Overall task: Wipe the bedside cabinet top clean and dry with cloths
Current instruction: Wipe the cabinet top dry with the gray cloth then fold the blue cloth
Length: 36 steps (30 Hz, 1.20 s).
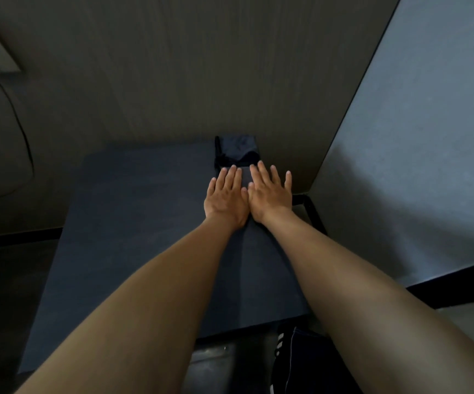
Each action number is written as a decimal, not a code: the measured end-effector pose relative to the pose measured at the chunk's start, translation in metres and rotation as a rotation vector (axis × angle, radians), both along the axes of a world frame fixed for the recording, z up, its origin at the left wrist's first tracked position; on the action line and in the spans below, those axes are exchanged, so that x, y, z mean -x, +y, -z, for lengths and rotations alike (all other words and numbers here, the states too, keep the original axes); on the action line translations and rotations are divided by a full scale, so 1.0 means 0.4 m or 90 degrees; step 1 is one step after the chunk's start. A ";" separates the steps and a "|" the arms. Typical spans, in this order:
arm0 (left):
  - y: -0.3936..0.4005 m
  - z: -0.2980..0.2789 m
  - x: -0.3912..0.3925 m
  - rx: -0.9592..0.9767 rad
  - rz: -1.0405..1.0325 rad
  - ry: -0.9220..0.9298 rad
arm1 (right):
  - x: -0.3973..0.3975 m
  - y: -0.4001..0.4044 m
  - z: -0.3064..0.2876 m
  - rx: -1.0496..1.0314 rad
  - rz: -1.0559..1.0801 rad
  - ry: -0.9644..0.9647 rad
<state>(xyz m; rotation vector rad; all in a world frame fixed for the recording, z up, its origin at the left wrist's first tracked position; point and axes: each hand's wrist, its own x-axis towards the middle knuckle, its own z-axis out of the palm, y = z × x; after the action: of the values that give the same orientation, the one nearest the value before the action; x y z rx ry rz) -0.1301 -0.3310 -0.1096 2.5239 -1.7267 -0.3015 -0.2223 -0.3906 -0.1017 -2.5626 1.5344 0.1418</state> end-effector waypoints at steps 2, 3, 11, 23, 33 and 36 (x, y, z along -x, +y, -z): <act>0.001 -0.001 0.000 0.001 0.004 0.000 | 0.000 0.005 -0.003 -0.005 0.005 -0.005; 0.006 -0.002 0.001 0.000 0.005 0.005 | 0.002 0.012 -0.003 -0.012 0.007 -0.006; 0.119 -0.002 0.032 0.002 0.001 0.011 | 0.035 0.121 0.003 0.000 -0.003 -0.017; 0.334 -0.005 -0.020 0.000 -0.046 0.027 | -0.026 0.318 -0.003 0.023 -0.056 -0.040; 0.339 -0.001 -0.148 -0.023 -0.080 0.013 | -0.166 0.313 0.000 0.083 -0.117 0.040; 0.302 0.002 -0.170 -0.019 -0.079 0.010 | -0.197 0.283 -0.005 0.118 -0.116 0.109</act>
<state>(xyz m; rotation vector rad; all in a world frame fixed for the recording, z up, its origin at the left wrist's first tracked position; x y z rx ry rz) -0.0621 -0.2103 -0.1104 2.6276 -1.5640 -0.3401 -0.1435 -0.2776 -0.0996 -2.9041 1.4264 0.2573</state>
